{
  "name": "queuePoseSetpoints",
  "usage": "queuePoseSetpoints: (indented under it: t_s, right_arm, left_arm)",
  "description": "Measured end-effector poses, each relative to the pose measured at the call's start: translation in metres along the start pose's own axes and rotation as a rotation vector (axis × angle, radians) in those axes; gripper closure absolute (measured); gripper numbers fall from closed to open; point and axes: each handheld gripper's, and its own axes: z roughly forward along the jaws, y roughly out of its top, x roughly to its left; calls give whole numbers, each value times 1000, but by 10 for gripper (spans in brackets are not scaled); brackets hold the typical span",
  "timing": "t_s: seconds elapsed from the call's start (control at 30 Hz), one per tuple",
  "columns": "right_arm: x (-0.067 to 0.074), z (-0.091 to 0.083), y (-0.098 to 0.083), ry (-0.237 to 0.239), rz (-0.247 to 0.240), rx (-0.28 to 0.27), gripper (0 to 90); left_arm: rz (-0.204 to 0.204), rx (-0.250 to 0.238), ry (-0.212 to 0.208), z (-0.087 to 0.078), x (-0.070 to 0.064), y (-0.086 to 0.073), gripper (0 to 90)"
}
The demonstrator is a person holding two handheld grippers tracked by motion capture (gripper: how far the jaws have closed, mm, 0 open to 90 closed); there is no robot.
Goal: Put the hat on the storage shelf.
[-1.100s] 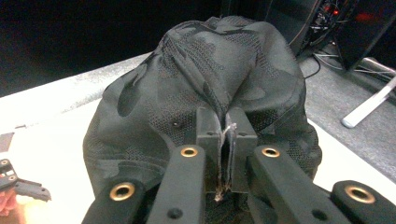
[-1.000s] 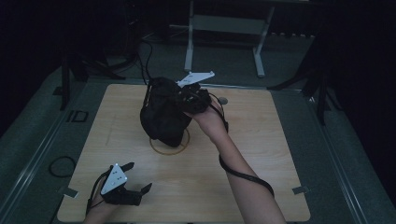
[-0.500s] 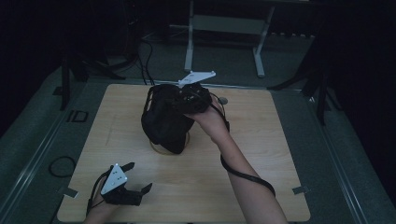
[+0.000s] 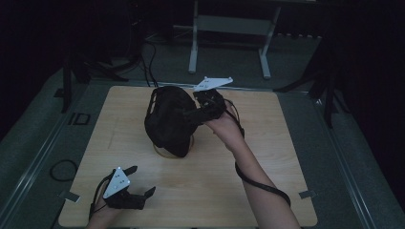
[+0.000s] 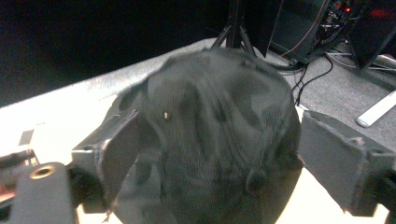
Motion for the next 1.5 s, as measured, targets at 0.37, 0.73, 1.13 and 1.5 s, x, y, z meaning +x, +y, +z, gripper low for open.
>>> queuePoseSetpoints:
  t_s: [0.37,0.73,1.13,1.5]
  right_arm:
    - [-9,-11,-24,1,-15,-8,128]
    - [-16,-19,-53,-18,-18,26,128]
    - [-13,-21,-92,2,-26,55,129]
    - [-11,-16,-130,25,-7,77,130]
  left_arm:
    - [-1,0,2,0,0,0,29]
    - [-10,4,4,0,0,-1,29]
    - [-12,4,6,1,0,-2,29]
    - [-8,8,7,1,0,-3,29]
